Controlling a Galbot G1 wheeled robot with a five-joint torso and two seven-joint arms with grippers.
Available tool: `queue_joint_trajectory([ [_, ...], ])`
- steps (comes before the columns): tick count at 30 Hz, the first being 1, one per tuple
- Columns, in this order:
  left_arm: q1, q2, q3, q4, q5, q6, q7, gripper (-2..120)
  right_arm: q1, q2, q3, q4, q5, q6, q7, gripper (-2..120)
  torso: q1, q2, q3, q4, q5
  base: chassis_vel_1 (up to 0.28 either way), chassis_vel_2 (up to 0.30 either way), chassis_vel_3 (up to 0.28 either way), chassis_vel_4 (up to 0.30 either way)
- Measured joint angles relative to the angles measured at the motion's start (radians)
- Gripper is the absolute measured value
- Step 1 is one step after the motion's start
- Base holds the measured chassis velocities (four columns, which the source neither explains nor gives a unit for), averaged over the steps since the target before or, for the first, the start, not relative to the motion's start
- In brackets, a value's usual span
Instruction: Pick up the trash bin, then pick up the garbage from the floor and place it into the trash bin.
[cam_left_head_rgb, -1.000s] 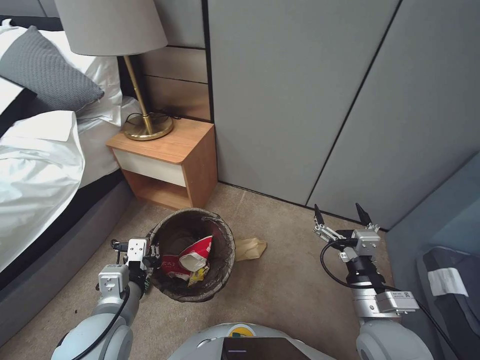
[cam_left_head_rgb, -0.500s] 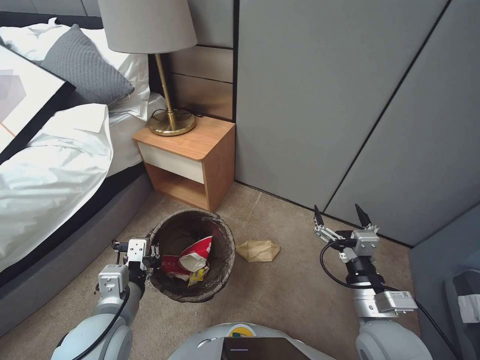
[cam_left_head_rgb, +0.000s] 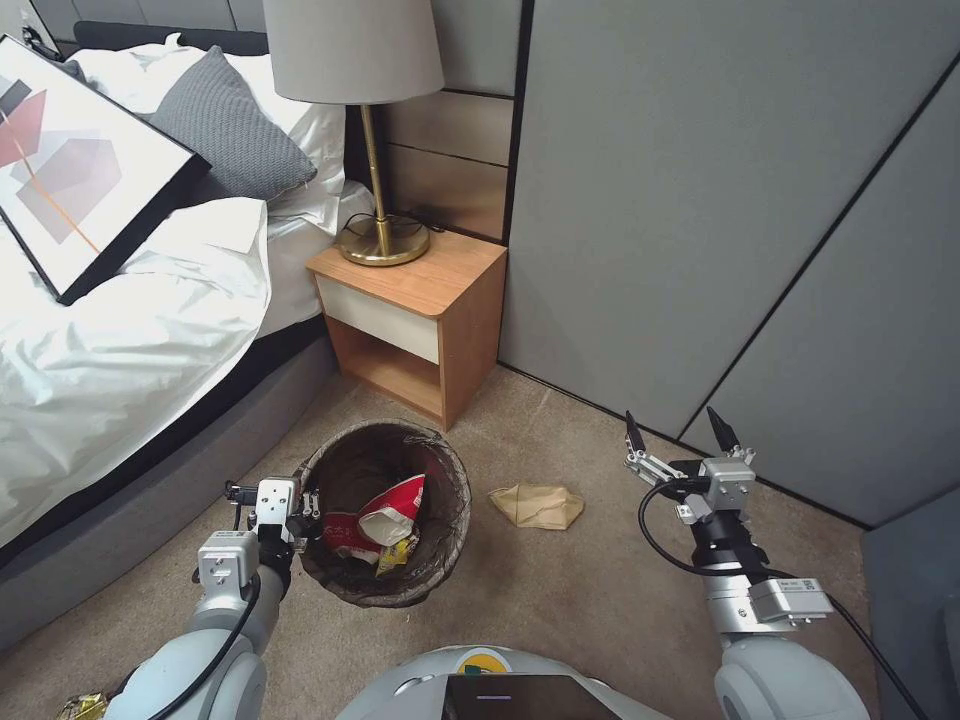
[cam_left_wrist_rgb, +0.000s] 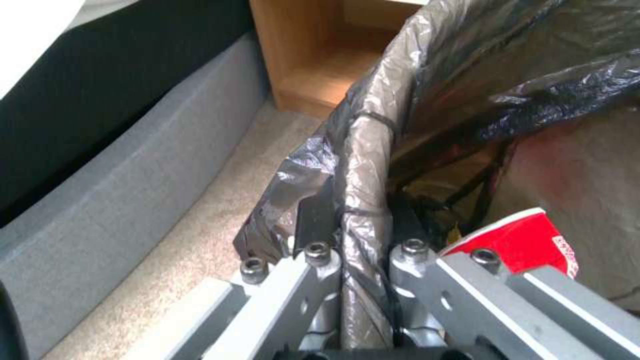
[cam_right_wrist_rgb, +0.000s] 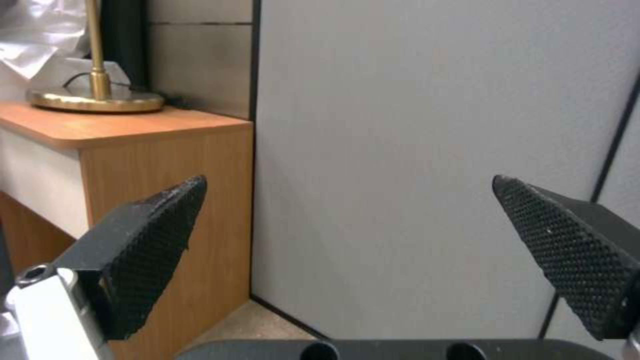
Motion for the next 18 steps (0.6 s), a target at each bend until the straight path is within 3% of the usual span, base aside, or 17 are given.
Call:
queue_joint_trajectory([
  [14, 0.009, -0.001, -0.001, 0.0, 0.006, -0.009, 0.001, 2, 0.013, 0.007, 0.018, 0.001, 0.014, -0.008, -0.022, 100, 0.0, 0.0, 0.0, 0.0001, 0.0, 0.0, 0.0, 0.0, 0.0],
  [18, 0.01, 0.0, -0.001, 0.0, 0.012, -0.017, 0.0, 2, 0.033, 0.001, 0.069, -0.003, 0.039, -0.042, -0.087, 100, 0.0, 0.0, 0.0, -0.0003, 0.0001, 0.0, 0.0, 0.0, 0.0],
])
